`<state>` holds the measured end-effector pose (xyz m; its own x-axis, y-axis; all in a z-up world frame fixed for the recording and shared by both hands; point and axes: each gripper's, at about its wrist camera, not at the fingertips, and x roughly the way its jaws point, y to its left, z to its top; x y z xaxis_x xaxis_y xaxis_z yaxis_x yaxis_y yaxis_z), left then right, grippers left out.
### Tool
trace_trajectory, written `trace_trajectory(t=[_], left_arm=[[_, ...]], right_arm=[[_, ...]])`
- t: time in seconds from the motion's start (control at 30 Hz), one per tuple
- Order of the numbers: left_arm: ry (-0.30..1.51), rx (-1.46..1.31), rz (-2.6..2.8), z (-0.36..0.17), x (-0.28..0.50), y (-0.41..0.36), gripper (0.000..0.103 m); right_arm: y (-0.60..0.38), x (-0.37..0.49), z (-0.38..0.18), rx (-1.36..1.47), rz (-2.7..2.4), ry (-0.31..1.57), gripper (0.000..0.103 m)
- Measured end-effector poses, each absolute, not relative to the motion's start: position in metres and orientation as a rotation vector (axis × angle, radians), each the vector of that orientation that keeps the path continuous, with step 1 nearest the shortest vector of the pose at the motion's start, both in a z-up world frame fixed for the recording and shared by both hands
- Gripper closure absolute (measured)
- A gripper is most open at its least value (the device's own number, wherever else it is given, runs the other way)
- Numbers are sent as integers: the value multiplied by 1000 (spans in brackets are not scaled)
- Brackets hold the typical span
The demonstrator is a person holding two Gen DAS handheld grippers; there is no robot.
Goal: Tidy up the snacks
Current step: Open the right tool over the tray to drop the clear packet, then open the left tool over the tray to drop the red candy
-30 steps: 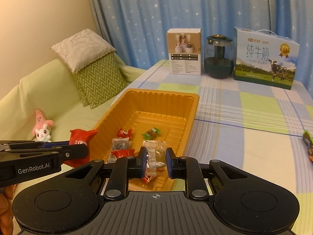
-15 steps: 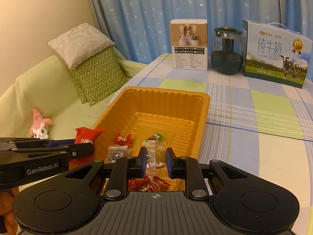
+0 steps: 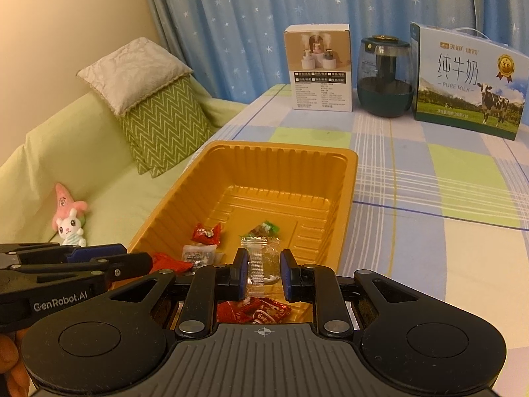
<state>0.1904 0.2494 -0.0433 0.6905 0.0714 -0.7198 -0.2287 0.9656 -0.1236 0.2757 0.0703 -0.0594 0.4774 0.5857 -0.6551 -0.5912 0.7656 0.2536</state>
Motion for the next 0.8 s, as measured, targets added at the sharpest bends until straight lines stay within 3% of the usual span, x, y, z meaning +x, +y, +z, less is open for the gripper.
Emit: trace_trajectory(t=[0.27, 0.47, 0.53, 0.57, 0.6, 0.8], left_arm=[[787, -219, 167, -40, 187, 248, 74], [783, -220, 173, -39, 184, 249, 58], [785, -219, 175, -39, 183, 249, 58], [785, -219, 176, -39, 182, 249, 58], [786, -219, 176, -39, 181, 248, 58], [779, -213, 180, -34, 171, 240, 50]], right_arm=[[74, 279, -54, 9, 720, 779, 82], [70, 284, -52, 83, 744, 786, 81], [66, 283, -52, 86, 731, 782, 73], [63, 283, -52, 90, 722, 779, 61], [59, 282, -52, 96, 714, 777, 56], [27, 272, -54, 116, 654, 797, 56]])
